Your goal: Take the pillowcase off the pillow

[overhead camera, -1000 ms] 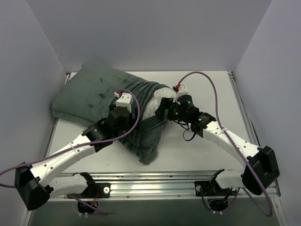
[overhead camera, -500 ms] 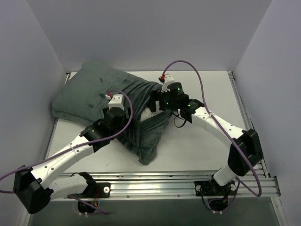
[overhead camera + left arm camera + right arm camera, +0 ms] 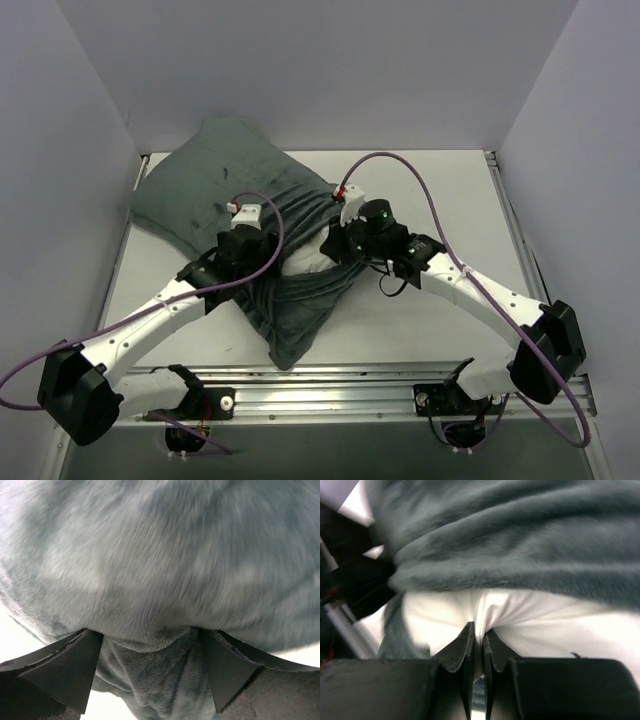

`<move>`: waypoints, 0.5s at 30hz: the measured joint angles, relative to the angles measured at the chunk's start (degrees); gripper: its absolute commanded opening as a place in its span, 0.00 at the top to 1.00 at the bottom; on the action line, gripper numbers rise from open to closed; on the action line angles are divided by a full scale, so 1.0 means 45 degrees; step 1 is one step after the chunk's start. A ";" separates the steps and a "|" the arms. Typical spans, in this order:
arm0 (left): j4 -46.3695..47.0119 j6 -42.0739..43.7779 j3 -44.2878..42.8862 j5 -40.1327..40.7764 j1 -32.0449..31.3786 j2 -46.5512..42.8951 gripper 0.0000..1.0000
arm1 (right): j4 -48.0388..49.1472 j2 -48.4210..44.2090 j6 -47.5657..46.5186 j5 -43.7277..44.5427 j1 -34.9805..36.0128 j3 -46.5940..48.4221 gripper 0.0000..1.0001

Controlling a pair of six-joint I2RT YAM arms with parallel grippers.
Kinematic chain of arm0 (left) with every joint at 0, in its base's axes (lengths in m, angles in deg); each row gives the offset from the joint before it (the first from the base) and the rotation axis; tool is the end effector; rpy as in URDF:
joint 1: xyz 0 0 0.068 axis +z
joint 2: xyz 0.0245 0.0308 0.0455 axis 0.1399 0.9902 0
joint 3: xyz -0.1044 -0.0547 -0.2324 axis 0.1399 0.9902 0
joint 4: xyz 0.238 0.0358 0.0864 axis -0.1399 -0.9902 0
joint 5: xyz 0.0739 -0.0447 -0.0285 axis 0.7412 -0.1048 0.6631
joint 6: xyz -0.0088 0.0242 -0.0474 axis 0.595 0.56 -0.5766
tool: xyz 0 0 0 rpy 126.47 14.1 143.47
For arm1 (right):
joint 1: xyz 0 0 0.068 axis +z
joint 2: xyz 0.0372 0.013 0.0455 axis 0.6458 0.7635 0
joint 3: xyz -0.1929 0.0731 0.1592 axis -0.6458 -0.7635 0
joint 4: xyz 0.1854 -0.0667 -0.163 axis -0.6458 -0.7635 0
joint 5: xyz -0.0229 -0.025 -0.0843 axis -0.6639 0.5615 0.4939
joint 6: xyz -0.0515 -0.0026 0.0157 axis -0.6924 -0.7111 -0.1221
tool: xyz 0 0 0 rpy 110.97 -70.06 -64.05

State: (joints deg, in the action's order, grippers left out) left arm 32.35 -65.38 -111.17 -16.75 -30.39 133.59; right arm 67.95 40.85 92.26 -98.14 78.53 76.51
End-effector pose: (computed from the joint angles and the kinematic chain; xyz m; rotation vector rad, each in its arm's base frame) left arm 0.2024 -0.1430 0.2685 -0.0226 2.1899 -0.2112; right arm 0.2496 0.2099 0.3065 -0.6164 1.8331 0.8782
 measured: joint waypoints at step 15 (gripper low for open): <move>0.0622 0.2550 -0.3113 -0.0418 0.0413 0.4167 0.13 | -0.0981 -0.1039 0.0452 0.0413 0.4415 -0.0908 1.00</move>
State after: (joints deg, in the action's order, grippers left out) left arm 35.15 -53.90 -125.18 -18.63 -28.53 152.34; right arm 63.54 36.17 94.29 -96.28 98.40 72.42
